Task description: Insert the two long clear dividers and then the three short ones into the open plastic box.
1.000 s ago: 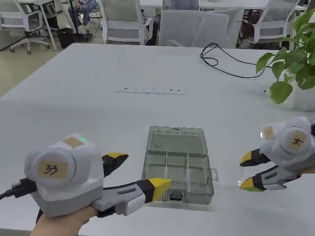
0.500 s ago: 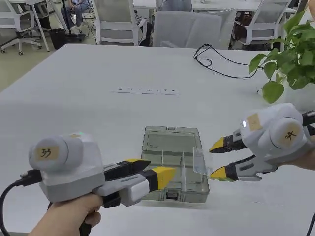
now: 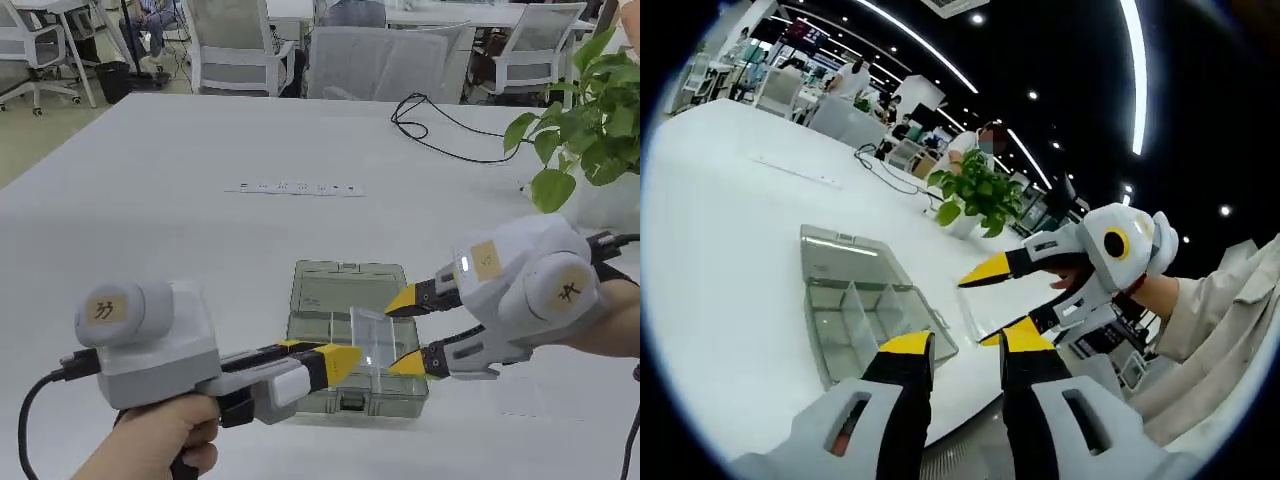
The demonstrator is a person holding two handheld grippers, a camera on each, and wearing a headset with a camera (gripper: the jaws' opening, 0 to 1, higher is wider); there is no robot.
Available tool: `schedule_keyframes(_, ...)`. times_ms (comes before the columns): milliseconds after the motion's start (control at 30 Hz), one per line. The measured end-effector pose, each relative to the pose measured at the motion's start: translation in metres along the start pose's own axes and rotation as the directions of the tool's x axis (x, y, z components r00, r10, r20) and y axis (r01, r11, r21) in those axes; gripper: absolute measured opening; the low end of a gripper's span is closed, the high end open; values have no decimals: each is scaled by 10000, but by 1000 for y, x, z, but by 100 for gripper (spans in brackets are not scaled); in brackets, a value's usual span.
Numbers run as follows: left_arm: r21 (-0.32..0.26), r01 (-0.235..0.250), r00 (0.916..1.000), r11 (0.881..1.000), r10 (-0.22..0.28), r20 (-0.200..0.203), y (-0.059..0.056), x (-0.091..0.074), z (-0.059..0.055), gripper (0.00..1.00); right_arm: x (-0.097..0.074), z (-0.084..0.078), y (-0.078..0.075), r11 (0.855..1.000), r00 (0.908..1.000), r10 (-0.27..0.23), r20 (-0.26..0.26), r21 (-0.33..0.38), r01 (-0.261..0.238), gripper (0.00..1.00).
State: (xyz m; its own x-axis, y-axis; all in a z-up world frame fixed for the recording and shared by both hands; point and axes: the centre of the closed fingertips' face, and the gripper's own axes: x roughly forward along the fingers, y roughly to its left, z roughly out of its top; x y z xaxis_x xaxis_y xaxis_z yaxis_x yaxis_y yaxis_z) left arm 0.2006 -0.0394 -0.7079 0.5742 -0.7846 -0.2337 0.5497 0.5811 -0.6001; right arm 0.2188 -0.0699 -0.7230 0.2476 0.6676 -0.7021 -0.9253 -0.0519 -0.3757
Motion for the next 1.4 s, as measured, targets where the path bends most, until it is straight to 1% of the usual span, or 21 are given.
schedule_keyframes(67,-111,76,10000,9999,-77,-60,-1,1,-2,21,2,4,1,10000,10000,38,61,-33,-38,32)
schedule_keyframes(200,-302,158,9998,9994,-162,-128,-1,2,-5,14,6,10,3,9999,9999,73,145,-88,-71,32)
schedule_keyframes(467,-495,31,9999,9988,-39,-166,7,-2,-8,0,13,16,3,9998,9998,97,160,-158,-95,32)
schedule_keyframes(633,-704,-19,9998,9975,7,-179,9,-3,-7,0,16,18,3,9997,10000,26,71,-251,-24,32)
schedule_keyframes(733,-1257,-90,9997,9920,60,-243,12,-4,-7,0,17,18,2,9997,10000,21,55,-255,-20,32)
schedule_keyframes(833,-1556,-84,9998,9878,51,-214,13,-5,-7,0,18,19,2,9997,10000,-38,37,-230,39,32)
schedule_keyframes(967,-1551,-123,9997,9878,85,-250,12,-5,-6,0,18,20,2,9997,9999,-110,33,-221,111,32)
schedule_keyframes(1133,-1579,-206,9997,9872,184,-152,11,-5,-3,0,17,21,-1,9996,9996,-275,108,-92,276,33)
schedule_keyframes(1167,-1549,-256,9996,9876,234,-160,12,-5,-3,0,16,22,-1,9996,9995,-275,158,43,274,34)
schedule_keyframes(1200,-1206,-380,9988,9920,341,-347,13,-6,-6,0,15,23,-1,9993,9994,-220,263,303,212,33)
schedule_keyframes(1233,-986,-483,9983,9940,447,-380,15,-7,-6,0,15,24,-1,9989,9992,-225,344,413,211,33)
schedule_keyframes(1300,-617,-523,9976,9967,494,-478,14,-8,-7,0,14,25,-2,9984,9990,-223,398,531,201,34)
schedule_keyframes(1333,-199,-608,9970,9980,597,-499,16,-8,-7,0,14,25,-1,9974,9988,-167,453,702,135,34)
schedule_keyframes(1367,28,-682,9959,9977,682,-598,17,-9,-8,0,14,26,-1,9971,9986,-165,511,745,127,33)
schedule_keyframes(1400,466,-836,9931,9954,871,-783,20,-10,-10,0,13,27,-1,9964,9982,-127,578,847,78,33)
